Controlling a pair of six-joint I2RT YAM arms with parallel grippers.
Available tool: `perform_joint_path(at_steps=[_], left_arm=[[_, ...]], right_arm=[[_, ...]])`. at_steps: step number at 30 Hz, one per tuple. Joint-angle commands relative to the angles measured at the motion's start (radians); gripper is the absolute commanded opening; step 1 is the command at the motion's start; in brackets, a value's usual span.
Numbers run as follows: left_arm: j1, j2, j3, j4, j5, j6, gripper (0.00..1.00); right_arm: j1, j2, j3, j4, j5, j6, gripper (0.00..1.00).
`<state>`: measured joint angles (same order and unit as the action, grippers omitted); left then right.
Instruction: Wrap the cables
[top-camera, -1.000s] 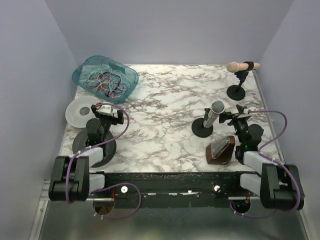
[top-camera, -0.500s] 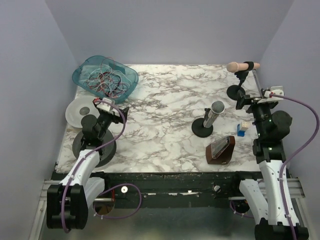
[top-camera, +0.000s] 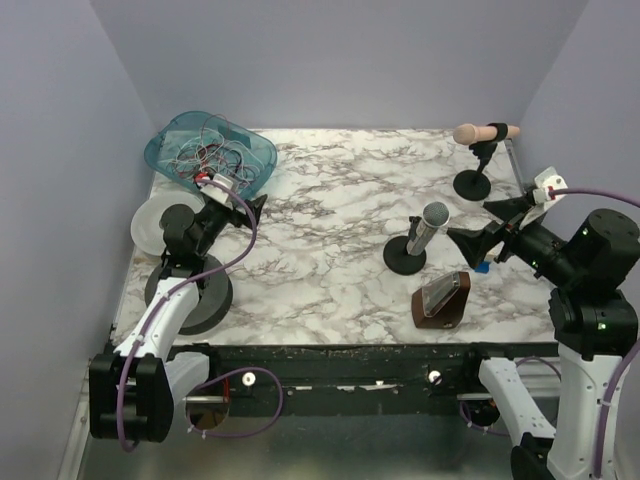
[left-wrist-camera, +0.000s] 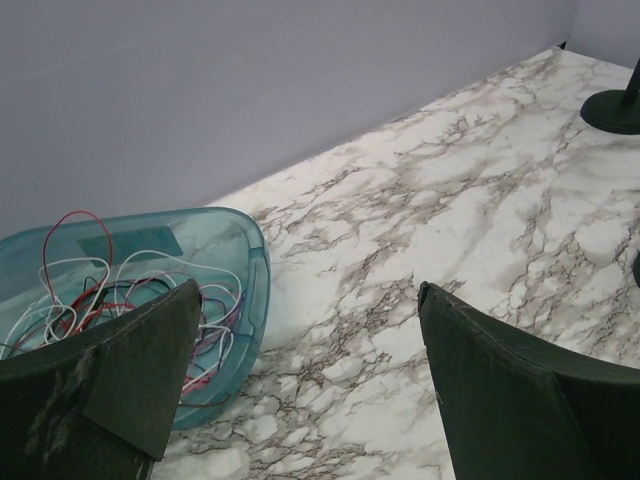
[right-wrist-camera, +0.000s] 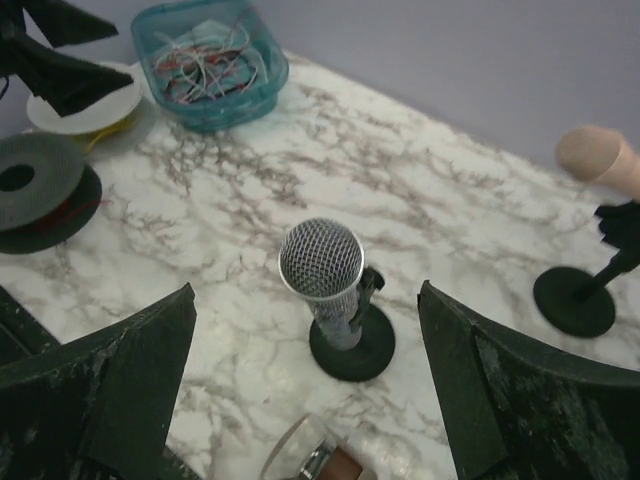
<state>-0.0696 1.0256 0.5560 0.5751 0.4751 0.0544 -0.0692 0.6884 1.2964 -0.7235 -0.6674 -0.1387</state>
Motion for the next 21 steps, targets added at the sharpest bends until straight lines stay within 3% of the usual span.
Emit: perform_joint_path(at_steps=[1,3,6,9,14,21], left_arm=[[-0.016,0.027,0.033,-0.009,0.056,0.033,0.99],[-0.021,0.024,0.03,-0.008,0.071,0.041,0.99],[-0.03,0.028,0.027,-0.003,0.083,0.045,0.99],[-0.045,0.031,0.033,-0.001,0.082,0.047,0.99],[-0.05,0.016,0.035,-0.018,0.074,0.082,0.99],[-0.05,0.013,0.041,-0.027,0.051,0.128,0.99]], right_arm=[[-0.001,0.021,-0.038,-0.269,-0.003,0.008,1.0],[-0.001,-0.032,-0.072,-0.223,0.075,0.048,1.0],[-0.001,-0.032,-0.162,-0.128,0.071,0.112,1.0],[0.015,-0.042,-0.285,0.043,0.15,0.191,1.0],[0.057,-0.095,-0.457,0.32,0.06,0.097,1.0],[0.206,0.037,-0.543,0.574,0.115,0.028,1.0]])
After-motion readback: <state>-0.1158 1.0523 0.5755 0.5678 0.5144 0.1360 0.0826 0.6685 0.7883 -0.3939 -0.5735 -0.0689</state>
